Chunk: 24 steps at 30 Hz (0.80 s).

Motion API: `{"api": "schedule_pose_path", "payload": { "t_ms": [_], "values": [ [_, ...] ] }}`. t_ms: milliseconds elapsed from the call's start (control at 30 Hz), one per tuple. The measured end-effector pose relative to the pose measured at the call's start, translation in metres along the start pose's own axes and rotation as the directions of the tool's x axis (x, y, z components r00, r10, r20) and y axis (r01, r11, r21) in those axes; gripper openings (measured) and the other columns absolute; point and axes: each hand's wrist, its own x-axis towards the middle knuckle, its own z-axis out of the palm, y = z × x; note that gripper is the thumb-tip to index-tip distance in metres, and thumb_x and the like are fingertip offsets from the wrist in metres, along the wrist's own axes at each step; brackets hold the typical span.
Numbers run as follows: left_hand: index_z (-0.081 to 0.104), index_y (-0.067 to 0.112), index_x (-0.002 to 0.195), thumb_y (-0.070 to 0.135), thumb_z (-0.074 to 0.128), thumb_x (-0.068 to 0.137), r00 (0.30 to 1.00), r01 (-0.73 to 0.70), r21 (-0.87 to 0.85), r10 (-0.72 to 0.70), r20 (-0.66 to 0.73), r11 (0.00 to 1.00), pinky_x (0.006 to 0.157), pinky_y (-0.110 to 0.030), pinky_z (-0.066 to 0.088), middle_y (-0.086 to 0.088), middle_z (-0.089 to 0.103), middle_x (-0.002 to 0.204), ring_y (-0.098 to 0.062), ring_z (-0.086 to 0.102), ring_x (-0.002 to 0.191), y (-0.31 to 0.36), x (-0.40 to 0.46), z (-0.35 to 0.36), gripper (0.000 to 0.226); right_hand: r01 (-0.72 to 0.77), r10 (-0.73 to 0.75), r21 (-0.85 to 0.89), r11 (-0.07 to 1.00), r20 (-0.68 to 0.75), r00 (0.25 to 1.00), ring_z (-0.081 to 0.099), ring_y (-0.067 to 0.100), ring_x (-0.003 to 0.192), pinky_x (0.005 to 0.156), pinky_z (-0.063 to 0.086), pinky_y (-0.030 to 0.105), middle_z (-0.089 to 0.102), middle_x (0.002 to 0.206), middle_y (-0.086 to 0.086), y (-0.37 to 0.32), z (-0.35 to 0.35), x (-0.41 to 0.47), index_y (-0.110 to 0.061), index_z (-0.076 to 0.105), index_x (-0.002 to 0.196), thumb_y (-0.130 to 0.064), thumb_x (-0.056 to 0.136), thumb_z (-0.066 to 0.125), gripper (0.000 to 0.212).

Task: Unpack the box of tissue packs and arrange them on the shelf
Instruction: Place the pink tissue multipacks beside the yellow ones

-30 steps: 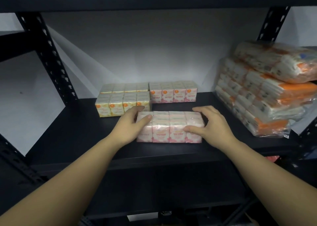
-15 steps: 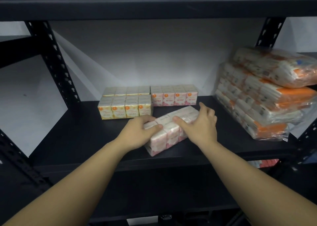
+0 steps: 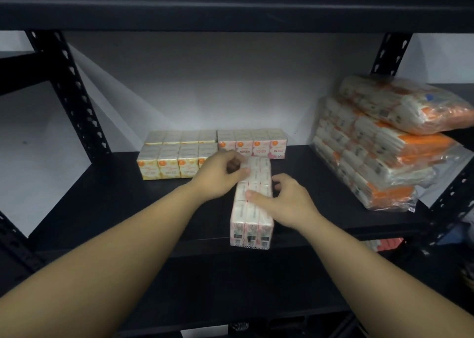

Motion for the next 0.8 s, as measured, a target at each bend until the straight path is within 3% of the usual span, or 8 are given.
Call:
{"api": "schedule_pose_path", "payload": {
  "t_ms": [100,200,267,333,467,633,800],
  "values": [
    [0.062,0.03,0.139,0.048,0.069,0.094,0.99,-0.042,0.115,0.026,0.136,0.992,0.109,-0.036,0.047,0.003,0.058,0.138,-0.017,0.057,0.126,0.011,0.027,0.005,0.049,0.017,-0.017,-0.027,0.999,-0.029,0.999,0.065,0.006,0.099,0.082,0.06,0.036,0.063,0.114,-0.013,0.002,0.017,-0.01,-0.034,0.057,0.124,-0.079,0.055,0.078,0.084],
    [0.051,0.031,0.152,0.044,0.062,0.101,0.957,-0.063,0.226,-0.006,0.291,0.972,0.11,-0.026,0.031,0.004,0.046,0.158,-0.019,0.043,0.144,0.026,0.045,0.012,0.054,0.031,-0.032,-0.044,0.999,-0.026,0.999,0.062,0.009,0.104,0.086,0.059,0.04,0.059,0.118,-0.012,0.002,0.023,-0.013,-0.034,0.054,0.129,-0.084,0.044,0.072,0.101],
    [0.051,0.034,0.152,0.048,0.059,0.101,0.952,-0.07,0.271,-0.016,0.305,0.96,0.114,-0.031,0.032,0.006,0.045,0.16,-0.019,0.042,0.146,0.027,0.049,0.017,0.053,0.039,-0.041,-0.046,0.998,-0.027,0.999,0.063,0.008,0.103,0.087,0.059,0.04,0.061,0.118,-0.012,0.004,0.018,-0.015,-0.036,0.055,0.127,-0.083,0.046,0.075,0.096],
    [0.056,0.032,0.149,0.047,0.061,0.101,0.963,-0.069,0.254,-0.002,0.268,0.965,0.114,-0.031,0.033,0.005,0.049,0.158,-0.02,0.044,0.145,0.023,0.046,0.018,0.05,0.033,-0.035,-0.079,0.996,-0.018,0.999,0.061,0.009,0.108,0.09,0.056,0.038,0.06,0.122,-0.01,0.008,0.007,-0.015,-0.034,0.054,0.131,-0.079,0.054,0.08,0.093],
    [0.057,0.027,0.148,0.047,0.061,0.101,0.975,-0.05,0.231,-0.002,0.22,0.972,0.11,-0.028,0.032,-0.002,0.051,0.155,-0.023,0.045,0.143,0.008,0.028,0.005,0.052,0.006,-0.009,-0.138,0.99,-0.024,1.0,0.057,0.017,0.124,0.092,0.05,0.032,0.057,0.141,-0.001,0.018,-0.028,-0.01,-0.028,0.048,0.149,-0.07,0.06,0.087,0.106],
    [0.053,0.036,0.15,0.065,0.054,0.097,0.99,-0.006,0.354,-0.044,0.133,0.935,0.118,-0.041,0.035,-0.004,0.047,0.151,-0.024,0.042,0.141,-0.012,-0.008,-0.013,0.06,-0.035,0.028,-0.095,0.995,-0.077,0.997,0.059,0.014,0.11,0.088,0.045,0.027,0.064,0.131,0.001,0.035,-0.058,0.014,-0.022,0.063,0.136,-0.057,0.067,0.09,0.082],
    [0.055,0.039,0.146,0.068,0.06,0.091,1.0,0.005,0.369,-0.005,0.0,0.929,0.102,-0.034,0.048,0.006,0.049,0.125,-0.013,0.052,0.113,-0.022,-0.039,-0.014,0.062,-0.047,0.037,-0.067,0.997,-0.137,0.99,0.062,0.017,0.104,0.081,0.047,0.029,0.065,0.116,-0.001,0.045,-0.062,0.046,-0.016,0.066,0.128,-0.052,0.076,0.087,0.067]
  ]
}}
